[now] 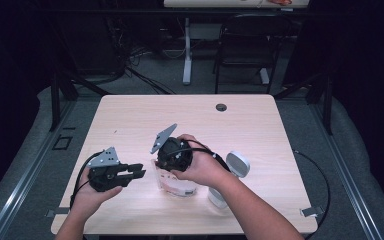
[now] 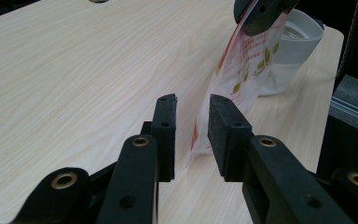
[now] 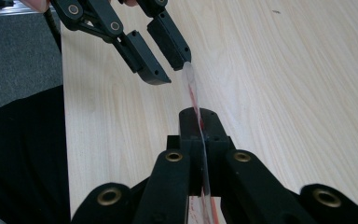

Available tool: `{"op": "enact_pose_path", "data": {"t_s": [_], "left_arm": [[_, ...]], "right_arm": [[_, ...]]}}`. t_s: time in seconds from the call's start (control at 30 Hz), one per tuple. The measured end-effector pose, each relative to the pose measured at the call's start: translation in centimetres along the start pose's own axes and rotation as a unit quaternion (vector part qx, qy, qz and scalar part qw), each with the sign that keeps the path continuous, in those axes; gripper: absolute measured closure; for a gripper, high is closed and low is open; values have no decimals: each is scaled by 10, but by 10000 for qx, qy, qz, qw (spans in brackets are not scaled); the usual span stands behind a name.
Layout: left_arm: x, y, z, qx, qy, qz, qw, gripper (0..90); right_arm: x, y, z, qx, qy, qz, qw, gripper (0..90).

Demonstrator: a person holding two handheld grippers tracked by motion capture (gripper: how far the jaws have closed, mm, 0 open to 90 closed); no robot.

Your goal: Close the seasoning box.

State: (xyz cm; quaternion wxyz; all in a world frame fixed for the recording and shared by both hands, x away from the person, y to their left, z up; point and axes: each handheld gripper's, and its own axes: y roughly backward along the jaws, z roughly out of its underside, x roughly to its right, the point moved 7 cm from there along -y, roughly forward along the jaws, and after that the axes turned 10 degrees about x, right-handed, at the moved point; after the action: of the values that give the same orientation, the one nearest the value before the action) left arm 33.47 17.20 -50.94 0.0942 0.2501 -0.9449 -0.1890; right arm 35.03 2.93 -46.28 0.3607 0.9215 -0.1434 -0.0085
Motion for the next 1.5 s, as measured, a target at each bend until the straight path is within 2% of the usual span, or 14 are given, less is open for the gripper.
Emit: {"op": "enact_pose_path", "data": {"t_s": [0.2, 0.53, 0.87, 1.17, 1.5], "left_arm": [[0, -1, 0, -13, 22, 1, 10000, 718], [1, -3, 1, -36, 4, -3, 10000, 736], [3, -5, 3, -135, 55, 70, 9999, 763], [5, -8, 3, -123, 23, 124, 9998, 760], [11, -13, 4, -162, 22, 214, 9996, 743]], "right_arm": [[2, 5, 3, 78, -61, 57, 9999, 900], [2, 11, 6, 172, -210, -5, 9996, 900], [-1, 14, 6, 187, -71, 53, 9998, 900], [-2, 18, 6, 198, -77, 23, 9998, 900], [-3, 25, 3, 370, -110, 49, 9992, 900]]}}
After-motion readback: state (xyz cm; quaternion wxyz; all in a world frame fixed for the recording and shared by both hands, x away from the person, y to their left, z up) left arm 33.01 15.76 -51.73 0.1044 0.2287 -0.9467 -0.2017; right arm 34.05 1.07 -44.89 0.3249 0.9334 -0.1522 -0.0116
